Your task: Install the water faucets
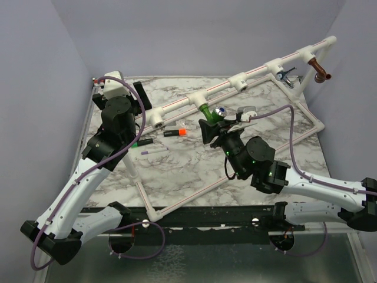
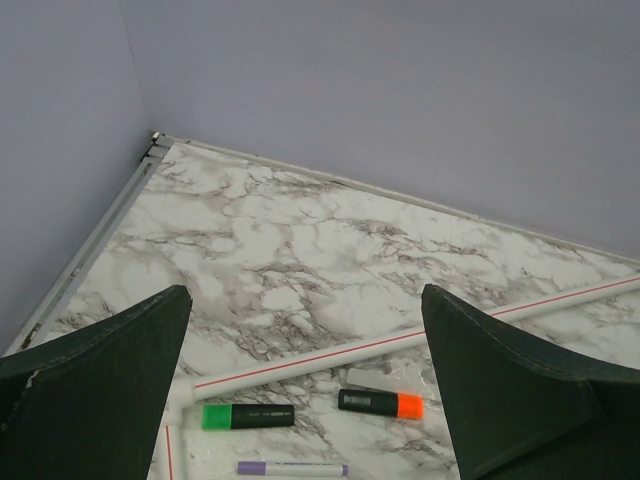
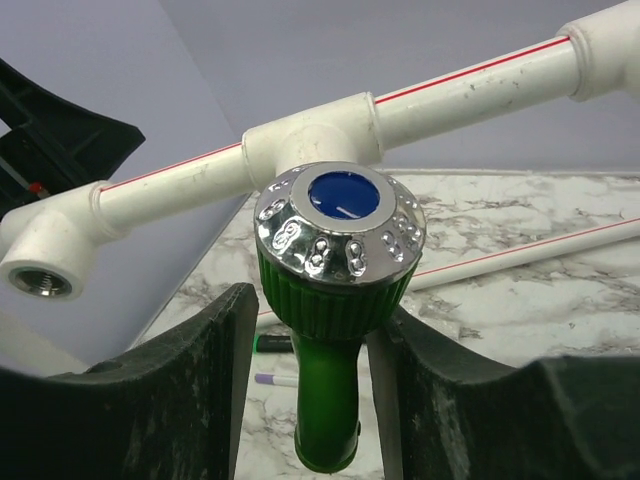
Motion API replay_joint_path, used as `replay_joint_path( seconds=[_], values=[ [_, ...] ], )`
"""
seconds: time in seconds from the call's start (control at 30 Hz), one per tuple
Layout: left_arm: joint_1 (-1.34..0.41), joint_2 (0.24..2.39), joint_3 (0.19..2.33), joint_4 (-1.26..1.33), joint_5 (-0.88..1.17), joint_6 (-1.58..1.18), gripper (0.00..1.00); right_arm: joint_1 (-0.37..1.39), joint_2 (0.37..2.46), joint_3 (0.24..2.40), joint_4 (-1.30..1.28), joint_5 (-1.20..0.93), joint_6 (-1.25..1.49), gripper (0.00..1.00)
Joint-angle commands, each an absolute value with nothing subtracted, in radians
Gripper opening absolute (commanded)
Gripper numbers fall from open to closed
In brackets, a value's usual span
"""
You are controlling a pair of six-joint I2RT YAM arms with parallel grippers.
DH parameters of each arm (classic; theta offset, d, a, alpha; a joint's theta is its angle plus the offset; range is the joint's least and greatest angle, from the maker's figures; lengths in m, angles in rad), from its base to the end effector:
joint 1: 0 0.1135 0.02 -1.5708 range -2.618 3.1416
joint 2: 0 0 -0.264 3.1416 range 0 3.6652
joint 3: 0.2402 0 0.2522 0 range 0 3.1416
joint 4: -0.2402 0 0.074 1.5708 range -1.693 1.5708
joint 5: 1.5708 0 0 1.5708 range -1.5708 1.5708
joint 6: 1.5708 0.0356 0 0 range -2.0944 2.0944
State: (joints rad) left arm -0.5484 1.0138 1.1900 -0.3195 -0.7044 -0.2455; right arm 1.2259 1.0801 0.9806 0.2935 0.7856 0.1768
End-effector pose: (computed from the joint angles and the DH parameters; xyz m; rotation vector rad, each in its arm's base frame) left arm 0.1922 -0.0904 0.4252 -0.2622 1.6592 0.0066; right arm 0.1057 0.2198 0.4008 -0.0848 1.4603 0.6112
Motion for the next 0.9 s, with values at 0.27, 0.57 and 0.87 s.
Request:
replay_joint_path(
  seconds=[0.27,0.57,0.87],
  values=[
    [-0.583,1.053,1.092,-0.655,-0.583,-0.229,0.99,1.230,1.077,0.974,0.329,0.872,0.226,0.02],
    [-0.583,1.050,1.093,-0.656,-0.583,-0.227,0.99,1.230,1.061,0.885,0.362,0.881,0.625,0.00],
    [-0.584,1.038,1.088,-0.655,-0.581,-0.229,0.99,1.229,1.049,0.851,0.418,0.844,0.985,0.01]
  ],
)
